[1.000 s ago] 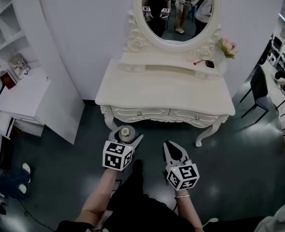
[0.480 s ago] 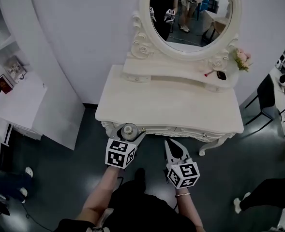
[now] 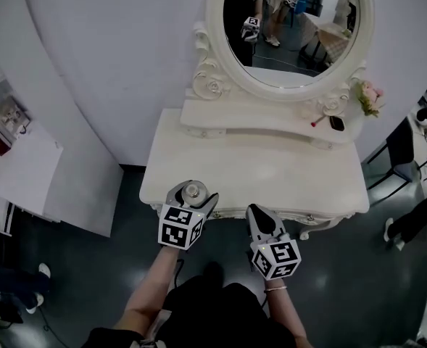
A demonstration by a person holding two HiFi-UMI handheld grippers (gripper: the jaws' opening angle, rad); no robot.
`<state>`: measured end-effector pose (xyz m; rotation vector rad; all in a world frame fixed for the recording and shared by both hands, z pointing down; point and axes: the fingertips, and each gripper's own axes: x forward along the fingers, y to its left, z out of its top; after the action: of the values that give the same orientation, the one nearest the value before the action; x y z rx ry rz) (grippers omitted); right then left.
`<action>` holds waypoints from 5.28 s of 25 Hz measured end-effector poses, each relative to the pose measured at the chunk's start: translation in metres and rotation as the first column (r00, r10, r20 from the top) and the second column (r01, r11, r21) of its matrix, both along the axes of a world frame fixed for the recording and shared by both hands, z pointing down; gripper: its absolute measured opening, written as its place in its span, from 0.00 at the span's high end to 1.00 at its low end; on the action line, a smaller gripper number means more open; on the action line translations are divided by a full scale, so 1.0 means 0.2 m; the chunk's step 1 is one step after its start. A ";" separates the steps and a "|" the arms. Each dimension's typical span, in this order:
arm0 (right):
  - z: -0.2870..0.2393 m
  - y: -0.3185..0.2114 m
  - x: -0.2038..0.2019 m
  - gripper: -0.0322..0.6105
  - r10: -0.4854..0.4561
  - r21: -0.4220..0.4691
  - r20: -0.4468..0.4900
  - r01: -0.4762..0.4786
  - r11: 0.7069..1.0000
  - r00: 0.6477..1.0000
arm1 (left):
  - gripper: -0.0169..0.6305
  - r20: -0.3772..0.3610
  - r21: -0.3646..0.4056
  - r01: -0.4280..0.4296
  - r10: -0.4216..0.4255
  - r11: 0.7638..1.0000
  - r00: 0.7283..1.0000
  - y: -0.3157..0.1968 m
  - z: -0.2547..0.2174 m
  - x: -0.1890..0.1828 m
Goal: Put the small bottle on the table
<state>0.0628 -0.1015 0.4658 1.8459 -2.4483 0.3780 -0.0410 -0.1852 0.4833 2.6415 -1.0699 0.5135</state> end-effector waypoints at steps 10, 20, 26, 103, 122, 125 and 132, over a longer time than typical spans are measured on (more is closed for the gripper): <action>0.03 -0.19 0.03 0.94 -0.019 -0.021 -0.010 0.019 1.000 1.000 | 0.45 0.023 -0.012 0.005 -0.005 1.000 1.000 -0.25 0.03 0.06; 0.07 -0.50 0.17 0.94 -0.055 -0.031 -0.018 0.055 0.998 0.998 | 0.45 0.037 -0.024 0.031 -0.030 0.999 0.999 -0.59 0.06 0.20; 0.10 -0.65 0.22 0.94 -0.080 -0.051 -0.012 0.079 0.996 0.997 | 0.45 0.054 -0.017 0.036 -0.035 0.999 0.998 -0.80 0.06 0.30; 0.17 -0.89 0.43 0.94 -0.079 -0.099 0.013 0.080 0.992 0.997 | 0.40 0.089 0.058 0.095 -0.100 0.994 0.991 -1.49 0.03 0.65; 0.09 -0.76 0.30 0.94 -0.062 -0.058 -0.018 0.061 0.996 0.998 | 0.78 -0.009 0.091 0.137 -0.137 0.986 0.991 -1.06 -0.07 0.31; 0.07 -0.74 0.30 0.94 -0.044 -0.050 -0.021 0.043 0.998 0.999 | 0.82 -0.036 0.082 0.131 -0.129 0.988 0.991 -0.98 -0.09 0.27; 0.05 -0.68 0.29 0.94 -0.013 -0.040 -0.032 0.012 0.999 0.999 | 0.88 -0.072 0.057 0.115 -0.111 0.992 0.991 -0.83 -0.09 0.20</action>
<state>0.1213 -0.2379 0.4750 1.8060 -2.4124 0.3897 -0.0007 -0.3503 0.4662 2.6105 -1.2232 0.3692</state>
